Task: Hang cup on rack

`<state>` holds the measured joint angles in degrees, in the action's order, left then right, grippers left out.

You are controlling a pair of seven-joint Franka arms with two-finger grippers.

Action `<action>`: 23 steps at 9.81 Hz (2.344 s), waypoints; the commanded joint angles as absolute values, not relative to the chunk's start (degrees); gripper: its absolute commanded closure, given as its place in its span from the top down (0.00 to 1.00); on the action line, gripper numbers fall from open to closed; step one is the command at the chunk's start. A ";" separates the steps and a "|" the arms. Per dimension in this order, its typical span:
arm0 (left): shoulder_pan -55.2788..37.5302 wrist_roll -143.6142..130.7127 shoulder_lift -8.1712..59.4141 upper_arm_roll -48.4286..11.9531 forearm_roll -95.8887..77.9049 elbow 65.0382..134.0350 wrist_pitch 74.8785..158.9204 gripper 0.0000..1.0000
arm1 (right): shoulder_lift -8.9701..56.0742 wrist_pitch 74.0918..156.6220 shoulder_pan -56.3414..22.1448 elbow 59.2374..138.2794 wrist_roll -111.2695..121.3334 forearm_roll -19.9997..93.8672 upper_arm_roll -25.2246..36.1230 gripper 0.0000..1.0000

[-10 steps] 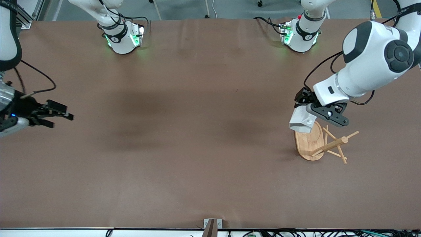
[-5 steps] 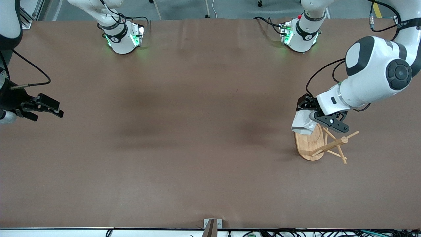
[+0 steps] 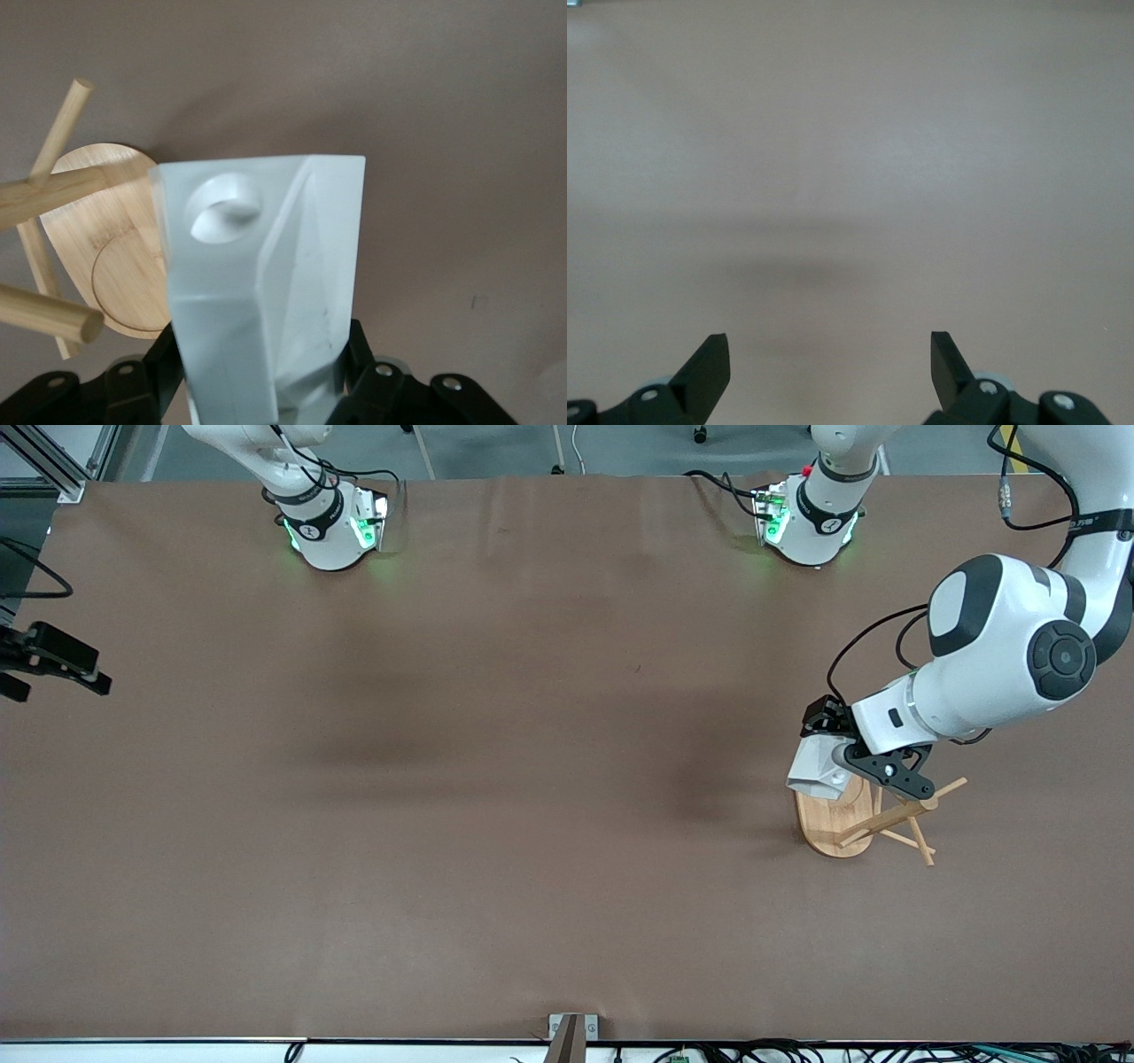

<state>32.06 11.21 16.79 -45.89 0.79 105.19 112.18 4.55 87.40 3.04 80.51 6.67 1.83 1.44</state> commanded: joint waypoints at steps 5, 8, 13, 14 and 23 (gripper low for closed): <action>36.03 18.36 18.81 -46.23 2.55 105.38 112.15 0.03 | -6.57 94.72 0.97 96.46 5.01 -2.02 5.61 1.00; 36.47 20.04 20.82 -46.23 2.64 104.86 112.41 0.03 | -8.44 95.98 0.35 97.39 4.83 -1.85 6.59 1.00; 37.53 21.09 24.25 -46.14 2.64 101.78 112.41 0.45 | -5.46 92.57 0.17 91.94 5.19 -2.02 6.15 1.00; 37.53 20.92 24.17 -46.14 2.64 101.08 112.41 0.99 | -3.88 89.59 0.35 89.58 5.10 -1.93 6.15 1.00; 39.11 7.23 16.28 -46.32 2.72 87.90 99.42 1.00 | -3.78 87.63 0.00 90.09 1.93 -1.14 5.98 1.00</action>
<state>39.04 10.13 18.34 -46.22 1.21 87.45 101.35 -3.94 87.92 0.28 90.64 2.90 -0.94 6.01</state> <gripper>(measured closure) 0.000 0.000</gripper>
